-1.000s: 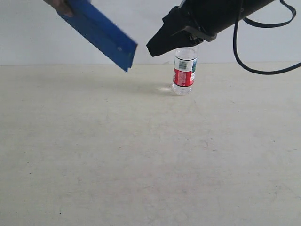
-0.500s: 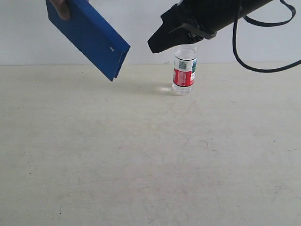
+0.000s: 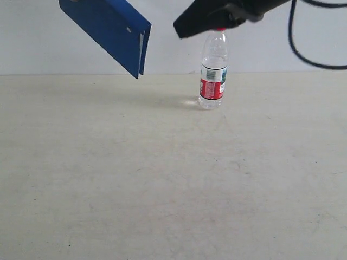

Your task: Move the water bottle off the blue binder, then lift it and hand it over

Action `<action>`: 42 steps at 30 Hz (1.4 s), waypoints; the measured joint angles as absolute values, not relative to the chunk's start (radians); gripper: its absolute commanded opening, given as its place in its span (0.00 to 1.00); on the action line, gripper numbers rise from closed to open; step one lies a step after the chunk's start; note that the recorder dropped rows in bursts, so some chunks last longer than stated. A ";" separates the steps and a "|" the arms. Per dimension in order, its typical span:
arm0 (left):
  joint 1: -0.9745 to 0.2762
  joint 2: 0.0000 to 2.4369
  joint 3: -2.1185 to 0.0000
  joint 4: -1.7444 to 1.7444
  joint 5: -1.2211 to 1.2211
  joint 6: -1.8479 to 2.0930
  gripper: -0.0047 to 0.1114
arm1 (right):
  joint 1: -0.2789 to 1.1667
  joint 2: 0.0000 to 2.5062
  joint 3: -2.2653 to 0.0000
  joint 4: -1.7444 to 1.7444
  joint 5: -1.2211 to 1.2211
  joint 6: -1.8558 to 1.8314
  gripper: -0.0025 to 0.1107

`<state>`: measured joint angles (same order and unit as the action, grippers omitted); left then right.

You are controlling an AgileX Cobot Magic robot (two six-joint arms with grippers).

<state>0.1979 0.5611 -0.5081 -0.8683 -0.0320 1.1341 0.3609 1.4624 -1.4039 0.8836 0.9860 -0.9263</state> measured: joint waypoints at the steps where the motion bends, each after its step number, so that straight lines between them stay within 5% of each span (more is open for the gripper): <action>1: 0.203 0.494 -0.508 -0.868 -0.022 1.132 0.08 | 0.361 1.405 -1.404 0.882 0.982 -0.936 0.02; 11: 0.210 0.090 -0.496 -0.898 0.123 0.983 0.08 | 0.361 0.509 -1.191 0.413 0.660 -0.641 0.02; 18: 0.210 0.034 -0.426 -0.900 0.151 0.917 0.08 | 0.361 0.025 -0.747 0.428 0.373 -0.424 0.02; 30: 0.210 0.034 -0.395 -0.900 0.273 0.911 0.08 | 0.361 0.108 -0.023 0.466 -0.241 -0.321 0.02; 42: 0.210 0.034 -0.395 -0.900 0.280 0.911 0.08 | 0.361 0.161 0.001 0.638 0.188 -0.134 0.02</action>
